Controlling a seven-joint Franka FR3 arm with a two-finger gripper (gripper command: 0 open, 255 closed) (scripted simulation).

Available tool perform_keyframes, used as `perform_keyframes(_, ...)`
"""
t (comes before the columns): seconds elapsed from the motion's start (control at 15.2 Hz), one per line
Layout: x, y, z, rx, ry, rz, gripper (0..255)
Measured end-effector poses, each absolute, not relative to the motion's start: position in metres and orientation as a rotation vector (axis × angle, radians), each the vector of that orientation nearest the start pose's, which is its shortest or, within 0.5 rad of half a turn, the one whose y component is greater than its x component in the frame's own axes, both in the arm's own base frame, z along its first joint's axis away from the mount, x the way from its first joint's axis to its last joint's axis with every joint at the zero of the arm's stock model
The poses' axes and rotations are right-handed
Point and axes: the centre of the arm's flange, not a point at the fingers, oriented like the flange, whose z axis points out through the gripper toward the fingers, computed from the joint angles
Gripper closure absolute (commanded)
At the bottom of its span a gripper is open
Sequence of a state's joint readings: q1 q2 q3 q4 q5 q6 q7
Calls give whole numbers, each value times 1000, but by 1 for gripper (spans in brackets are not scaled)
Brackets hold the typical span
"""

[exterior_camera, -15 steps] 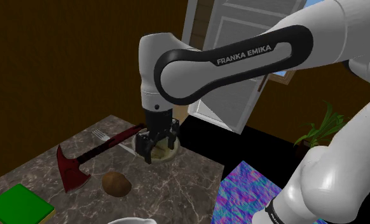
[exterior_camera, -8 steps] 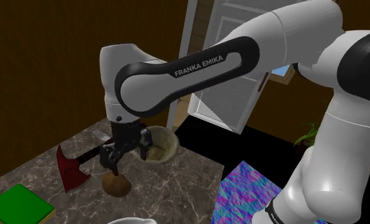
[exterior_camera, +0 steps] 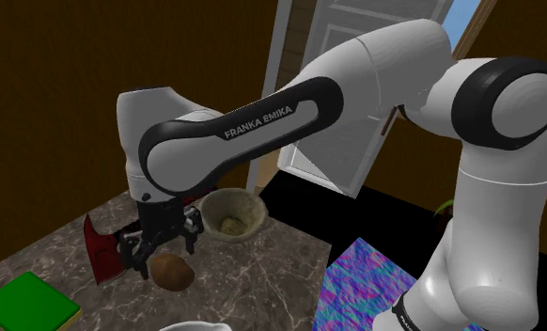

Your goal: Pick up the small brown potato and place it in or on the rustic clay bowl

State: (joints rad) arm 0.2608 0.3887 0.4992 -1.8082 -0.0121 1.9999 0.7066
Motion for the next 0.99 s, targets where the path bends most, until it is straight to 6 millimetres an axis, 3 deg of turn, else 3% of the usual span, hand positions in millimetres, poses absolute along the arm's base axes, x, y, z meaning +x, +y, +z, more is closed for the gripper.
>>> perform_keyframes(0.26, 462, 412, 324, -3092, -64, 353, 0)
perform_keyframes(0.66, 461, 412, 323, -3091, -64, 353, 0)
perform_keyframes(0.73, 461, 412, 323, -3091, -64, 353, 255)
perform_keyframes(0.99, 461, 412, 323, -3092, -63, 352, 255)
